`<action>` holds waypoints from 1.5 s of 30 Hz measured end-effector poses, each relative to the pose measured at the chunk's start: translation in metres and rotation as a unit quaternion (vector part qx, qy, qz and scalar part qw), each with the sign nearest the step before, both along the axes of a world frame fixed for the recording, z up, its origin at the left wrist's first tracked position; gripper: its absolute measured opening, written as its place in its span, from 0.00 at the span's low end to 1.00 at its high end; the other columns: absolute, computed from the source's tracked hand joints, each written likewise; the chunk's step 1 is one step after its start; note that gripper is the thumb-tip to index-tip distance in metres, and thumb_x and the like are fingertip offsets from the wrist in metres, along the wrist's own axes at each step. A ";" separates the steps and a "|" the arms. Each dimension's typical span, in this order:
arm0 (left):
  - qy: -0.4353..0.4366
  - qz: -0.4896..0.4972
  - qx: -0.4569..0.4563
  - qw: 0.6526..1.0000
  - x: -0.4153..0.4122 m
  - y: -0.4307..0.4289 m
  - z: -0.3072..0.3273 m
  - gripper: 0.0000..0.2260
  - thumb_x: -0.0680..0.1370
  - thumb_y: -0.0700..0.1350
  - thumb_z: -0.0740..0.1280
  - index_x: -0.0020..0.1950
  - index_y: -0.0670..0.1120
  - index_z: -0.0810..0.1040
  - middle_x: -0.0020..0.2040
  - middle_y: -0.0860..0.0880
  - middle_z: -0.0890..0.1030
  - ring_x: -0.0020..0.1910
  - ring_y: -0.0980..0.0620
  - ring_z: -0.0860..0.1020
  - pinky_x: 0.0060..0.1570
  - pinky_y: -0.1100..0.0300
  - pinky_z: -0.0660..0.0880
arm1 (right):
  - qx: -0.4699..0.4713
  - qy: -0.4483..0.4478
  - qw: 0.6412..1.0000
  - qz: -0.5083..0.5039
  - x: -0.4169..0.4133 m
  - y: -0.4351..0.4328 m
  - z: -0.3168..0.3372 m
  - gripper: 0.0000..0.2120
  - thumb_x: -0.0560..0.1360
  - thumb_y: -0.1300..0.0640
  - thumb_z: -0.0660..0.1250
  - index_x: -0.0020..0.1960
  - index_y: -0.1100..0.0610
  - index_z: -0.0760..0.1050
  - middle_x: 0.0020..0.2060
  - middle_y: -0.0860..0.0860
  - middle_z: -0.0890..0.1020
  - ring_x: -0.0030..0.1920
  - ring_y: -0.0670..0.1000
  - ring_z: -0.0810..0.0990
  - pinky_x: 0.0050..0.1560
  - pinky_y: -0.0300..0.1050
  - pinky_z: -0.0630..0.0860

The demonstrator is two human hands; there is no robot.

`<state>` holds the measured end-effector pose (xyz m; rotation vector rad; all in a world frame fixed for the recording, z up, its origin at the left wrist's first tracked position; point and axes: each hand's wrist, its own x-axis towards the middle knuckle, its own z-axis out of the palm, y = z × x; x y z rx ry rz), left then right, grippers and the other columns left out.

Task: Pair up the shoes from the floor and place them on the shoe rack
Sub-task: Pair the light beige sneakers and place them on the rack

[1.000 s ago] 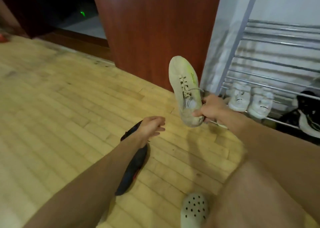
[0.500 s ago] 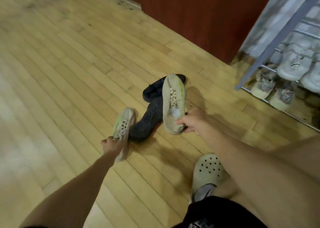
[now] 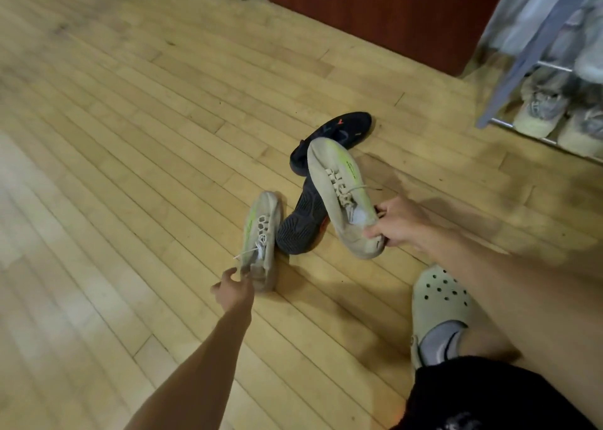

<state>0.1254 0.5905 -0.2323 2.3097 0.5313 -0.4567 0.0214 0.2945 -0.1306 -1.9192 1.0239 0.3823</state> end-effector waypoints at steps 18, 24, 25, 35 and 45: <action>0.287 0.005 -0.137 0.948 0.003 -0.015 0.009 0.14 0.71 0.44 0.74 0.48 0.36 0.76 0.40 0.42 0.80 0.35 0.46 0.80 0.44 0.50 0.82 | -0.004 0.080 0.986 0.146 -0.025 -0.005 -0.026 0.12 0.67 0.59 0.76 0.50 0.56 0.82 0.42 0.52 0.85 0.41 0.51 0.84 0.45 0.48 0.83; 0.243 0.005 -0.141 0.960 0.025 -0.014 0.072 0.11 0.74 0.39 0.71 0.49 0.34 0.74 0.43 0.40 0.79 0.39 0.46 0.80 0.29 0.54 0.82 | -0.031 0.071 0.984 0.158 -0.009 0.000 -0.003 0.13 0.66 0.58 0.75 0.51 0.55 0.81 0.41 0.50 0.84 0.37 0.47 0.80 0.30 0.39 0.71; 0.223 0.013 -0.155 0.962 0.029 -0.018 0.082 0.11 0.74 0.38 0.71 0.49 0.33 0.74 0.42 0.40 0.79 0.38 0.46 0.80 0.27 0.54 0.81 | -0.034 0.064 0.984 0.160 -0.006 -0.004 0.004 0.14 0.66 0.58 0.75 0.51 0.55 0.81 0.40 0.49 0.84 0.37 0.47 0.81 0.30 0.39 0.71; 0.046 -0.119 -0.242 0.962 0.032 -0.137 0.184 0.12 0.66 0.40 0.78 0.42 0.37 0.78 0.43 0.41 0.82 0.37 0.46 0.82 0.29 0.58 0.81 | -0.063 -0.031 0.998 0.003 -0.019 -0.074 0.103 0.12 0.67 0.58 0.75 0.50 0.57 0.79 0.33 0.50 0.81 0.27 0.49 0.79 0.17 0.31 0.66; 0.062 -0.323 -0.320 0.889 -0.055 -0.323 0.247 0.11 0.66 0.41 0.78 0.40 0.38 0.80 0.42 0.40 0.83 0.41 0.43 0.83 0.44 0.51 0.82 | -0.095 -0.110 0.965 -0.217 -0.145 -0.189 0.186 0.07 0.67 0.61 0.76 0.41 0.63 0.80 0.34 0.57 0.81 0.19 0.48 0.77 0.19 0.37 0.73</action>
